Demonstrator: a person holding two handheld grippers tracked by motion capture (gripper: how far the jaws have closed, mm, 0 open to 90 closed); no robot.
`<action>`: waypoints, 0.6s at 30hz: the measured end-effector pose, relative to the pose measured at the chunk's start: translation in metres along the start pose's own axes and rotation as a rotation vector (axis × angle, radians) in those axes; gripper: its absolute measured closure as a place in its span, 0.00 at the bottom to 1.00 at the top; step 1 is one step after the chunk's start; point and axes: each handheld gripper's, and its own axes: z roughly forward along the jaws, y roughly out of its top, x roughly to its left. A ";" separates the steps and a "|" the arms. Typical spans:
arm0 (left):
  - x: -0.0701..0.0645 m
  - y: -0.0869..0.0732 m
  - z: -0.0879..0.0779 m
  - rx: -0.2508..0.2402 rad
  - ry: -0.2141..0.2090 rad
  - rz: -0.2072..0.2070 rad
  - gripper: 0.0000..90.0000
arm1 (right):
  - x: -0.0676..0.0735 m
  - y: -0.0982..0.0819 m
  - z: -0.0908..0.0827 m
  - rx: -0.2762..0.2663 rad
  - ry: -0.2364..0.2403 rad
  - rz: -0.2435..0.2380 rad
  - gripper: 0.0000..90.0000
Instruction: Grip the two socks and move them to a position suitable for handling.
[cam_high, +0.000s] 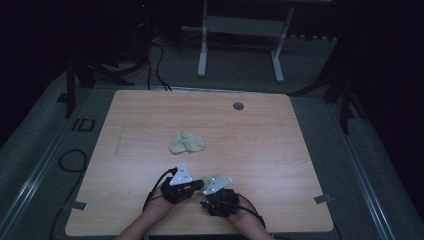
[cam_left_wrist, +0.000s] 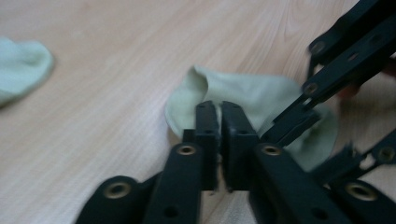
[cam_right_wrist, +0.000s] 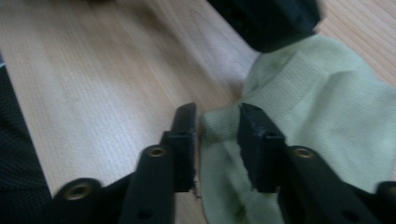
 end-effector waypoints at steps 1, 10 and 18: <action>0.002 0.000 0.004 0.028 -0.001 -0.005 0.98 | 0.000 0.000 0.000 -0.001 0.000 0.004 0.80; 0.006 -0.001 0.012 0.112 0.004 -0.010 0.99 | -0.005 -0.003 -0.005 -0.007 0.001 0.025 0.96; 0.003 -0.003 0.011 0.102 0.019 0.009 0.99 | -0.008 -0.002 -0.029 -0.064 -0.025 0.041 0.97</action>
